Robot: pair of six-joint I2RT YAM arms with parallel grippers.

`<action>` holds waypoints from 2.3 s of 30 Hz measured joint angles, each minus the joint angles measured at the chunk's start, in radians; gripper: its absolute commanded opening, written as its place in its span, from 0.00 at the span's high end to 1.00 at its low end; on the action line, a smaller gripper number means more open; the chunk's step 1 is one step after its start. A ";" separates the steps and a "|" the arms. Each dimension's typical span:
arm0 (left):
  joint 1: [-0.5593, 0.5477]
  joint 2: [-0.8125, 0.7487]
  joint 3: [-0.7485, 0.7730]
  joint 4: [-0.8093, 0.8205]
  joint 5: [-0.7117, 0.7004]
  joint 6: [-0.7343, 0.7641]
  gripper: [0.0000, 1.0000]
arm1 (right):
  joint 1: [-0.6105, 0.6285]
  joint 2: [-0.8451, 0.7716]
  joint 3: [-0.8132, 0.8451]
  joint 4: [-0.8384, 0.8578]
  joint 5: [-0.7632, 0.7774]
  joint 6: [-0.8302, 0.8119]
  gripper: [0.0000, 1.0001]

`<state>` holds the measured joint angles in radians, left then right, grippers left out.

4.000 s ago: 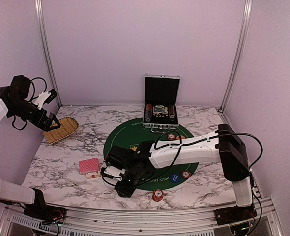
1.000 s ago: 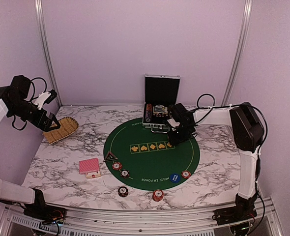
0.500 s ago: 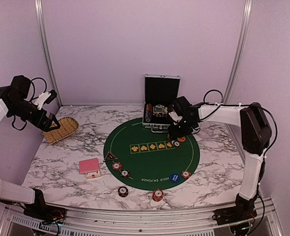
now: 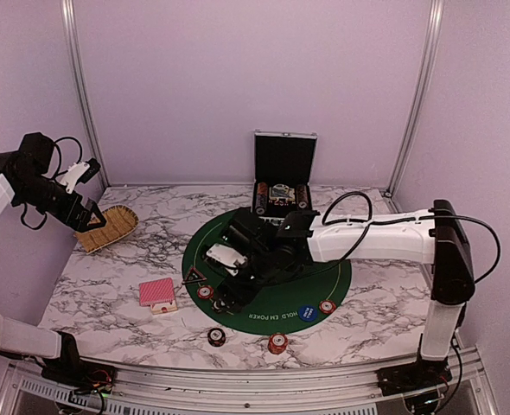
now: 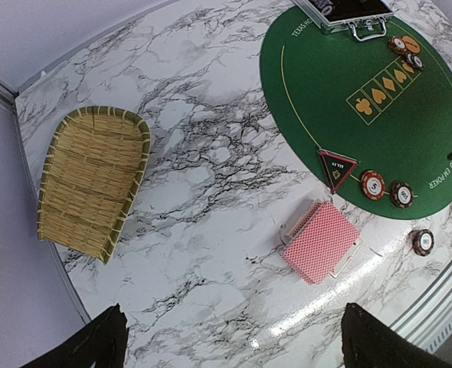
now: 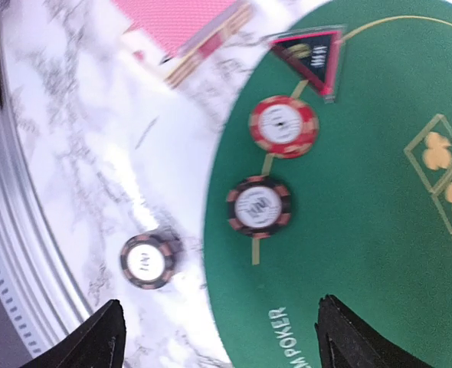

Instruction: Distribute texas hold em gaming equipment

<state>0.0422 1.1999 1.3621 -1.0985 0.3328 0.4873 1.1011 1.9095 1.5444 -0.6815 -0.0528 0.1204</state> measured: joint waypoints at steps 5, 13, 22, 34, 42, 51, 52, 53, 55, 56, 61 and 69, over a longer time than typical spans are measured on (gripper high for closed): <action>0.000 0.000 0.000 0.000 0.000 0.000 0.01 | 0.100 0.054 0.005 -0.014 -0.069 -0.013 0.12; 0.000 -0.004 0.000 -0.002 0.000 0.000 0.01 | 0.141 0.147 0.070 -0.038 -0.096 -0.028 0.18; 0.000 -0.011 0.000 -0.003 0.000 0.002 0.01 | 0.162 0.233 0.116 -0.055 -0.076 -0.048 0.24; 0.000 -0.011 0.000 -0.006 0.007 0.008 0.01 | 0.163 0.253 0.147 -0.064 -0.069 -0.069 0.39; 0.000 -0.011 0.000 -0.006 0.007 0.011 0.01 | 0.165 0.276 0.147 -0.069 -0.061 -0.070 0.43; 0.000 -0.011 0.000 -0.006 0.007 0.011 0.01 | 0.165 0.282 0.147 -0.071 -0.057 -0.071 0.60; 0.000 -0.011 0.000 -0.006 0.007 0.011 0.01 | 0.165 0.282 0.147 -0.071 -0.058 -0.071 0.62; 0.000 -0.011 0.000 -0.006 0.007 0.011 0.01 | 0.166 0.282 0.147 -0.071 -0.057 -0.071 0.64; 0.000 -0.011 0.000 -0.006 0.007 0.011 0.01 | 0.166 0.282 0.147 -0.071 -0.058 -0.069 0.67; 0.000 -0.011 0.000 -0.006 0.007 0.011 0.01 | 0.166 0.282 0.147 -0.070 -0.058 -0.070 0.69; 0.000 -0.011 0.000 -0.006 0.007 0.011 0.01 | 0.167 0.282 0.147 -0.070 -0.057 -0.070 0.74; 0.000 -0.011 0.000 -0.006 0.007 0.011 0.01 | 0.167 0.282 0.150 -0.073 -0.047 -0.069 0.77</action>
<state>0.0422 1.1893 1.3621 -1.1049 0.3401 0.4984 1.2682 2.1918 1.6939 -0.7544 -0.0994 0.0509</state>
